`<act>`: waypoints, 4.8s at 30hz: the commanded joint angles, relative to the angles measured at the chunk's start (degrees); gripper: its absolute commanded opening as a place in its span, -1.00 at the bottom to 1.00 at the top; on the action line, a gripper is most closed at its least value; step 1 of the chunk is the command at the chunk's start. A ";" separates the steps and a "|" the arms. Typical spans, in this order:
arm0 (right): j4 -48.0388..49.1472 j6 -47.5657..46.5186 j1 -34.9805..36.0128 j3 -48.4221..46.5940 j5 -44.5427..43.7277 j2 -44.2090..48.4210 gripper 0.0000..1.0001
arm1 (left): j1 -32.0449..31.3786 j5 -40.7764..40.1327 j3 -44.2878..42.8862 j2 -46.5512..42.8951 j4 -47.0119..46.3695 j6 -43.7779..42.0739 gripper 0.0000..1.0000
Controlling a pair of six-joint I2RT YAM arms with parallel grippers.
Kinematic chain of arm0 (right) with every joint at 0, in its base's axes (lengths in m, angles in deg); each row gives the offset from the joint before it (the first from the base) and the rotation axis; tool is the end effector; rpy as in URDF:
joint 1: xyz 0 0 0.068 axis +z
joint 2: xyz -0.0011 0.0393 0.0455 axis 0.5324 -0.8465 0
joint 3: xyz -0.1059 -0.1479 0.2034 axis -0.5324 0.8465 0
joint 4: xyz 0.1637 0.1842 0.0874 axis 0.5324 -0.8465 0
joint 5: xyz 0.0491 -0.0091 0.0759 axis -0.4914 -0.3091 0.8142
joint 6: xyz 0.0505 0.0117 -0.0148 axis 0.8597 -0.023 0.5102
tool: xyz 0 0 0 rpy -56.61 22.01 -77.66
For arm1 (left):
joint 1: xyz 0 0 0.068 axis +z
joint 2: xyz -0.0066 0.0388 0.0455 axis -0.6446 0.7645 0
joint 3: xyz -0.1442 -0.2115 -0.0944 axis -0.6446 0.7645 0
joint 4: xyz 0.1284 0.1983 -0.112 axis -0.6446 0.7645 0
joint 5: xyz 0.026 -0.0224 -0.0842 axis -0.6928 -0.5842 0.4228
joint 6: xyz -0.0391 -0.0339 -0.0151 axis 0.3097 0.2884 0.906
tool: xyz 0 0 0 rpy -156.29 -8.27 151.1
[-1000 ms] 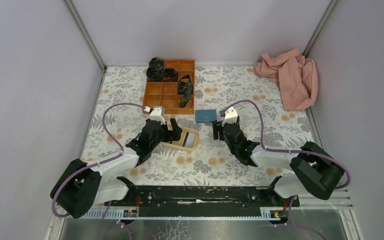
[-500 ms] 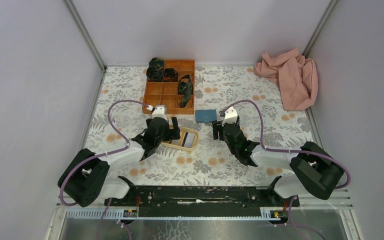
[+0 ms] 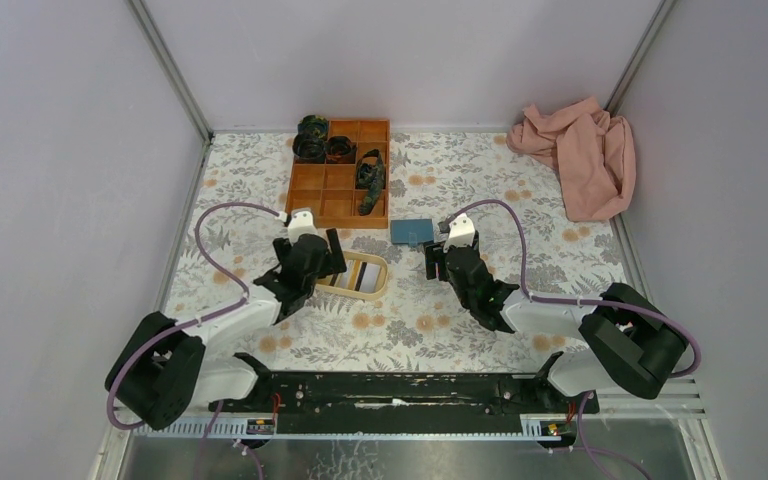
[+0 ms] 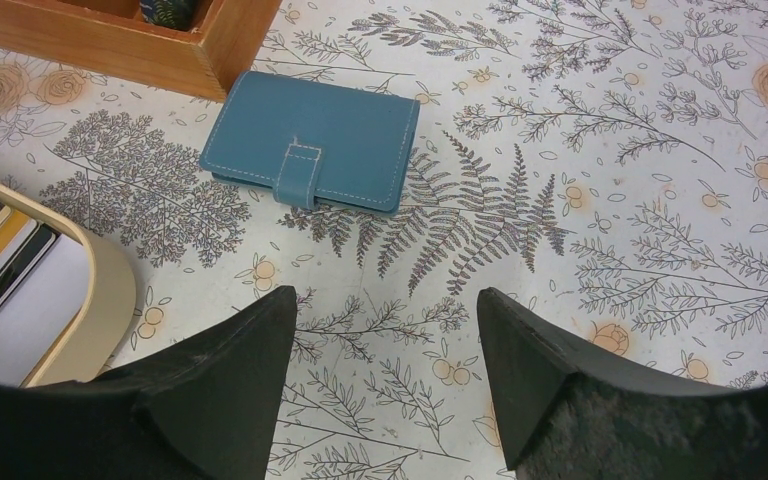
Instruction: Take the credit cards out of the card holder
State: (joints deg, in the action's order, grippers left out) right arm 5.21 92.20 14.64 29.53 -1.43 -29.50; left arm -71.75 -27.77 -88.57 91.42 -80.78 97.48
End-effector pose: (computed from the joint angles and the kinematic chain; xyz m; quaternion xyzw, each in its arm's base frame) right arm 0.1976 0.1845 0.1826 -0.1090 0.7902 0.0809 0.5976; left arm 0.2096 -0.1102 0.1755 -0.0895 0.8727 -0.0450 0.4779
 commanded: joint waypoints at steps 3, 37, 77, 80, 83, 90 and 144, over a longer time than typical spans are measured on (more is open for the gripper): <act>2.54 0.19 -0.05 -1.62 -2.12 1.15 0.48 | 0.41 1.62 2.24 -5.86 -4.98 -0.43 1.00; 1.50 0.94 -0.05 -2.36 -2.52 0.31 0.48 | 1.92 -9.85 -4.65 3.49 11.00 7.03 1.00; -13.64 -19.59 2.95 -34.24 5.35 -31.66 0.89 | -0.64 6.88 -0.53 3.37 -22.22 3.90 1.00; -14.49 -17.98 2.99 -35.24 1.47 -32.26 0.81 | -0.68 7.15 -0.83 3.16 -21.90 3.73 1.00; -13.65 -16.44 3.00 -35.48 -5.52 -32.58 0.77 | -0.72 8.02 -0.95 3.36 -22.04 3.75 1.00; -13.98 -16.04 2.96 -36.05 -9.07 -33.34 0.03 | -0.73 7.49 -1.42 3.64 -21.05 3.93 1.00; -32.53 21.51 -20.60 -16.38 30.37 -0.01 -1.00 | -0.74 10.20 -2.33 4.47 -20.47 4.19 1.00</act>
State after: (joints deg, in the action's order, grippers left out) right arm -26.72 111.54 -4.14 13.14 31.01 -28.45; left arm -72.30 -17.65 -89.57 96.62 -99.56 102.37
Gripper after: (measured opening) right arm 0.017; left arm 0.997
